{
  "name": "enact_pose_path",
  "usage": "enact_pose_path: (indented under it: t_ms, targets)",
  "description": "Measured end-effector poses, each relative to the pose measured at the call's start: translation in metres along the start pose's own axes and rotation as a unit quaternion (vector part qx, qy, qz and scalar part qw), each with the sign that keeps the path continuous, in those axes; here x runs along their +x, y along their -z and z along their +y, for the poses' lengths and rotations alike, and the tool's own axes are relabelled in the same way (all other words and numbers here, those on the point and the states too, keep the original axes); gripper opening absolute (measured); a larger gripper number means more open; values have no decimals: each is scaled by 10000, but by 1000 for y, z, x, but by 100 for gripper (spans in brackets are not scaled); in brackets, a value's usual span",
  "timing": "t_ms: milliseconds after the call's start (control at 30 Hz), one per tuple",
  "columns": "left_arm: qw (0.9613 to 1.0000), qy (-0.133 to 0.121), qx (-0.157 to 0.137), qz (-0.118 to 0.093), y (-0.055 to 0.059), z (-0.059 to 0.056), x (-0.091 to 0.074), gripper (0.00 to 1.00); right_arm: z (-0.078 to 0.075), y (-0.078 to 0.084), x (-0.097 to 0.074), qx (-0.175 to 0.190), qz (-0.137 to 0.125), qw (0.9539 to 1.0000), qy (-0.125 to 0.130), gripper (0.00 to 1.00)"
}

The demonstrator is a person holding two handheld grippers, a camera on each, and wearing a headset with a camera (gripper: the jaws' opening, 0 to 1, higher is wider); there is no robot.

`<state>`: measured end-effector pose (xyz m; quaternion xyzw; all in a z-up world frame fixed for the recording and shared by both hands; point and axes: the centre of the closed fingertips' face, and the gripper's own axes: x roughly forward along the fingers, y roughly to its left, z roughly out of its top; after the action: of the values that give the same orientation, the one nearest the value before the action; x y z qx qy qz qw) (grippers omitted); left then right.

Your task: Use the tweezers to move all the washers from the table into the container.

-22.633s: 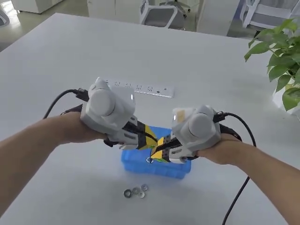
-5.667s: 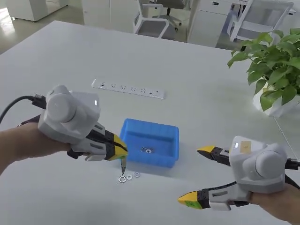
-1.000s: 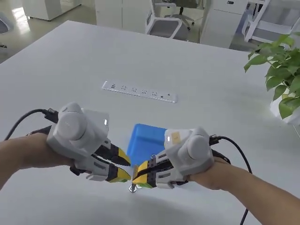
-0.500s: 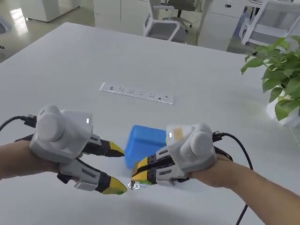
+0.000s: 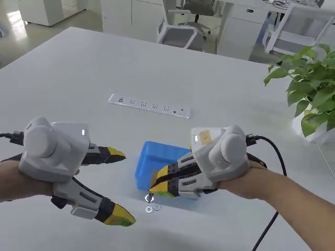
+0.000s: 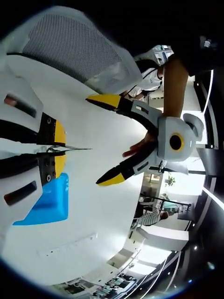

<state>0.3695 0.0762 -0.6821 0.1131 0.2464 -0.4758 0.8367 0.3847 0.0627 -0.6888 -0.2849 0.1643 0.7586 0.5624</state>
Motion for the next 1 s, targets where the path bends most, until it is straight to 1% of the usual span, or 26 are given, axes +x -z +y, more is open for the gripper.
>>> enact_pose_path:
  t_ms: [233,467,667,867,1000]
  targets:
    - [9999,-55,-47,-81,-3,1,-3,99,-12,-9,-12,-56,-48,9999,91,5]
    - [9999,-89,-72,-89,-3,3,-5,99,-29,-15,-22,-84,-103,9996,238,5]
    - [9999,-116,-89,-82,-1,5,-7,99,-42,-12,-23,-104,-94,9994,305,5]
    - [9998,-119,-107,-95,0,6,-7,99,-52,-5,-19,-145,-84,9994,289,5]
    - [9998,-138,-127,-67,3,7,-8,99,-60,0,-17,-139,-59,9994,314,5]
